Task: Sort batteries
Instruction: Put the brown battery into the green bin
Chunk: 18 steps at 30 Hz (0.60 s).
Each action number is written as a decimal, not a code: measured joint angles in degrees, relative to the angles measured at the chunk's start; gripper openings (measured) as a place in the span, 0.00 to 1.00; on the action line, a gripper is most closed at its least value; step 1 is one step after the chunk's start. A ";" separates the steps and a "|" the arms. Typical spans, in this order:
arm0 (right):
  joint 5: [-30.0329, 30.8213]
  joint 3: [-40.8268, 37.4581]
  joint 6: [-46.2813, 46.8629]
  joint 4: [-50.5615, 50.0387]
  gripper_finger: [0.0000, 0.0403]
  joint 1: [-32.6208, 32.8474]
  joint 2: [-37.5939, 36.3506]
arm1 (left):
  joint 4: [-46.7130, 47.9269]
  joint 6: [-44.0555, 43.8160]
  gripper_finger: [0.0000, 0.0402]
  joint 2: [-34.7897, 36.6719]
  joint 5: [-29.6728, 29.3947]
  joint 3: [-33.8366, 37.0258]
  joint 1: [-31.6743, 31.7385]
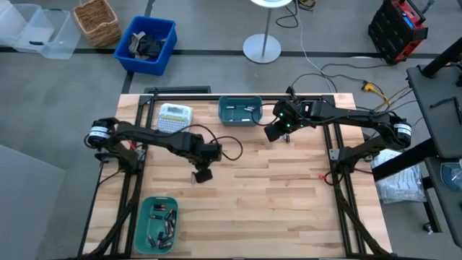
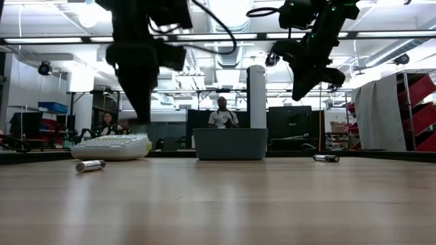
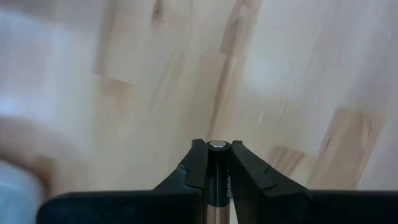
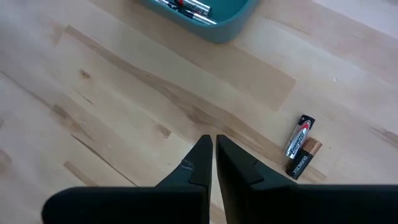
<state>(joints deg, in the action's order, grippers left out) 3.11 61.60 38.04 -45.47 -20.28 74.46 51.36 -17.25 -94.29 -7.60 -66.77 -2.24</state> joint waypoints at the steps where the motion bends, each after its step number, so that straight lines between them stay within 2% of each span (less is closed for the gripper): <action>1: 0.02 0.00 0.00 0.00 0.03 -0.01 0.00 | 1.59 1.27 0.05 0.60 -0.51 -0.93 0.00; 7: 0.02 0.00 -0.02 0.00 0.03 -0.01 0.00 | 8.44 7.57 0.05 5.15 -0.97 -5.36 0.00; 12: 0.00 0.00 -0.09 0.02 0.03 -0.01 0.00 | 12.15 10.79 0.05 11.12 -0.84 -5.36 -0.08; 14: 0.00 0.00 -0.21 0.05 0.03 -0.01 0.00 | 13.33 11.82 0.05 14.42 1.65 -4.21 -0.39; 16: 0.00 0.00 -0.56 0.14 0.03 0.00 0.00 | 14.44 11.63 0.05 18.09 7.41 -2.71 -0.90; 18: 0.00 0.00 -0.79 0.25 0.03 -0.01 0.00 | 15.65 8.10 0.05 21.92 11.91 -1.64 -2.05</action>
<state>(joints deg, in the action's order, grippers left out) 3.11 61.60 37.25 -45.22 -20.29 74.46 67.01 -9.15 -72.37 4.31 -68.41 -4.29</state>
